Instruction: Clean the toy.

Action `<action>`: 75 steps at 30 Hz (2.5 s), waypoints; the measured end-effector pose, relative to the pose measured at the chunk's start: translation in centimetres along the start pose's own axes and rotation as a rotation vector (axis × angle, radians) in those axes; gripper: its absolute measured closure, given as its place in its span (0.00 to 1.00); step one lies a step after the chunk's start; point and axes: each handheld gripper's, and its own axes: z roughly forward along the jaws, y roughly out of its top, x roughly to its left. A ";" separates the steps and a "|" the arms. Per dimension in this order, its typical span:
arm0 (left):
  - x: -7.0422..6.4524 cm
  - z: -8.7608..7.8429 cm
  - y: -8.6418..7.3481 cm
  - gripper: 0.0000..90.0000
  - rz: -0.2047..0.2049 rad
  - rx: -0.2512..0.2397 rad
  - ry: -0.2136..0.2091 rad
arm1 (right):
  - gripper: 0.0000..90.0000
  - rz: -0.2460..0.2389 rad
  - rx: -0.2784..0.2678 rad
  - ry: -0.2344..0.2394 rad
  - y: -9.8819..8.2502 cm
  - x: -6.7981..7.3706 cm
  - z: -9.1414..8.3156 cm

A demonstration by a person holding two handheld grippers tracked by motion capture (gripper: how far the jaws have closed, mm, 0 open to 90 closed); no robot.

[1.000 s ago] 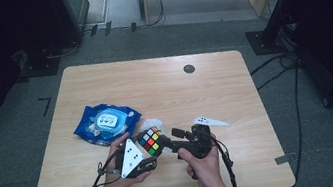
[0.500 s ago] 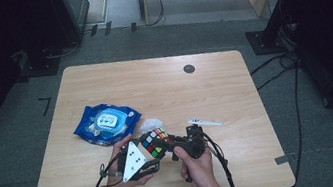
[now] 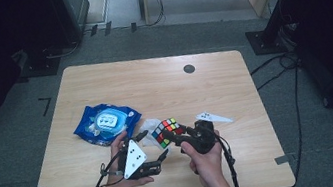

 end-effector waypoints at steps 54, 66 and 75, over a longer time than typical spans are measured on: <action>9.5 -10.5 -8.9 0.18 -0.328 0.392 0.357 | 0.03 -0.350 0.058 -0.534 1.4 -6.9 3.0; 10.7 -10.6 -10.2 0.18 -0.328 0.512 0.419 | 0.00 -0.341 0.059 -0.550 1.1 -7.3 -3.1; 11.9 -11.2 -11.2 0.16 -0.348 0.555 0.443 | 0.00 -0.330 0.061 -0.611 0.4 -9.4 -7.5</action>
